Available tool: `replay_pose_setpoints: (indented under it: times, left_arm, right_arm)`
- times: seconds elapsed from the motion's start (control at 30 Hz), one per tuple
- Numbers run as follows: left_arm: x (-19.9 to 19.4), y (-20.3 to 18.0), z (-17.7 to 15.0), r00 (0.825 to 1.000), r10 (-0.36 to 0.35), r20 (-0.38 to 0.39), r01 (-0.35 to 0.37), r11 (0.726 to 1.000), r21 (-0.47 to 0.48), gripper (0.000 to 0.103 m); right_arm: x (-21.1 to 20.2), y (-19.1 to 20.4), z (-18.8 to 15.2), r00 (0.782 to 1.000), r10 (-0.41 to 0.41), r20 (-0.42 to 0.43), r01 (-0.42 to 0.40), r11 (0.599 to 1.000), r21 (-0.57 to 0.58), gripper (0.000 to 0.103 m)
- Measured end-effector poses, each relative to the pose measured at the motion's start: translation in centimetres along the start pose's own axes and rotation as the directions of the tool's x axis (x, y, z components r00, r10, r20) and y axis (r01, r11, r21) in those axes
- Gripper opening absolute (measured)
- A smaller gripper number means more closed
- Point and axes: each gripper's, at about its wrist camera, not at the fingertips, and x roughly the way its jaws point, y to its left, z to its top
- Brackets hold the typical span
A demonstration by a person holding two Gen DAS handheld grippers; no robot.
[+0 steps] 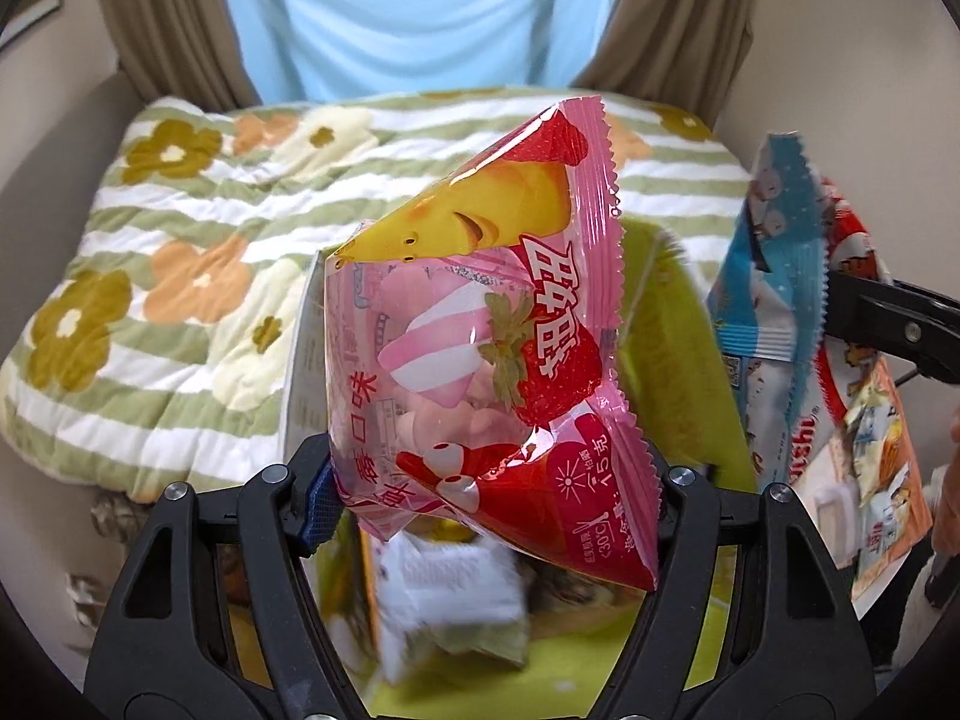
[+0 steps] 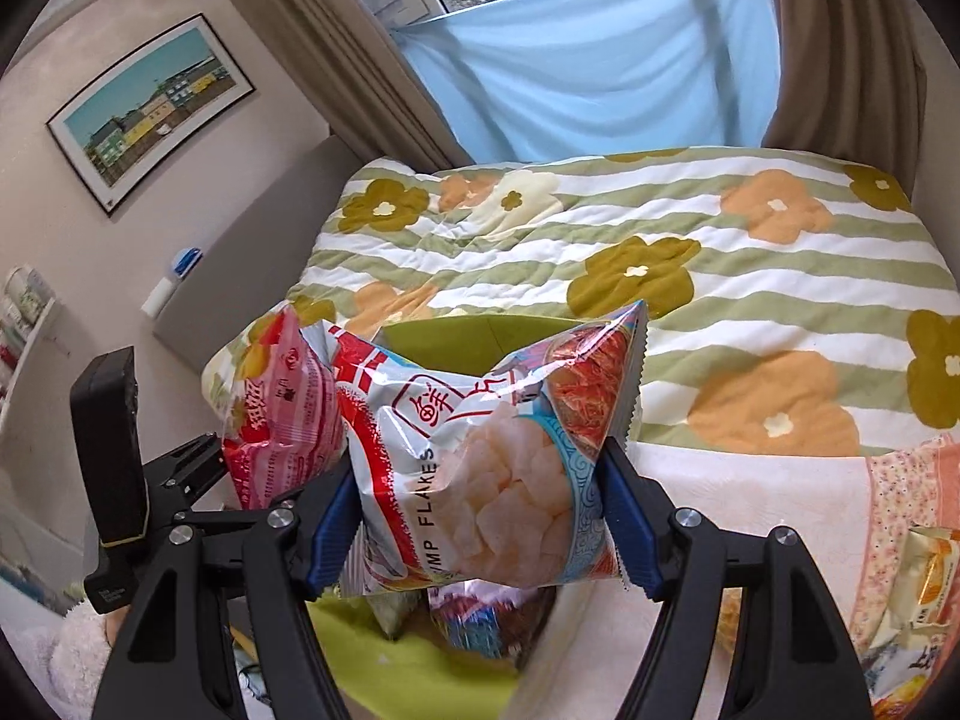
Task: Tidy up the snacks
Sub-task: 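Carry both bags over the box and open both tools to drop them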
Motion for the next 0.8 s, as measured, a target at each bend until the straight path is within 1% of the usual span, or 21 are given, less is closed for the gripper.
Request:
replay_pose_setpoints:
  times: [0.07,0.13,0.17,0.23,0.3,0.37,0.43,0.53,0.63,0.7,0.8]
  left_arm:
    - [1.6,1.0,0.7,0.999,-0.031,-0.033,0.031,1.000,-0.003,0.074]
    - [2.8,1.9,1.3,0.998,-0.049,-0.049,0.049,0.999,-0.004,0.087]
    - [3.4,2.1,1.5,0.997,-0.051,-0.054,0.051,0.999,0.005,0.090]
    - [4.2,2.2,1.8,0.996,-0.058,-0.069,0.060,0.998,0.034,0.100]
    - [4.6,2.4,1.6,0.995,-0.064,-0.076,0.068,0.997,0.042,0.101]
    - [4.6,2.6,1.1,0.994,-0.067,-0.084,0.070,0.997,0.031,0.101]
    - [4.5,3.1,0.3,0.994,-0.049,-0.098,0.050,0.999,0.006,0.101]
    - [3.9,3.6,-1.1,0.994,-0.047,-0.100,0.044,0.998,-0.038,0.101]
    - [3.1,4.0,-2.2,0.993,-0.061,-0.101,0.054,0.996,-0.073,0.101]
    - [2.9,4.1,-2.6,0.993,-0.069,-0.100,0.061,0.995,-0.078,0.101]
    - [2.7,4.1,-2.7,0.994,-0.028,-0.102,0.020,0.997,-0.073,0.101]
  right_arm:
    - [1.3,0.6,0.4,1.000,-0.030,0.001,0.030,0.999,0.018,0.069]
    - [1.9,0.7,0.5,0.999,-0.040,0.001,0.040,0.998,0.044,0.069]
    - [2.4,0.7,0.6,0.999,-0.050,0.000,0.050,0.997,0.063,0.069]
    - [2.8,0.8,0.7,0.998,-0.063,-0.004,0.063,0.995,0.080,0.069]
    - [3.3,0.8,0.7,0.997,-0.076,-0.014,0.077,0.992,0.095,0.069]
    - [3.7,0.8,0.8,0.996,-0.085,-0.025,0.087,0.991,0.103,0.069]
    - [4.0,0.8,1.0,0.996,-0.078,-0.033,0.081,0.991,0.102,0.069]
    - [4.9,1.1,1.1,0.997,-0.060,-0.050,0.064,0.994,0.087,0.069]
    - [5.9,1.4,1.2,0.996,-0.052,-0.068,0.056,0.997,0.059,0.069]
    - [6.5,1.4,1.2,0.996,-0.050,-0.076,0.053,0.997,0.050,0.069]
    - [7.5,1.4,1.5,0.995,-0.038,-0.092,0.043,0.998,0.049,0.071]
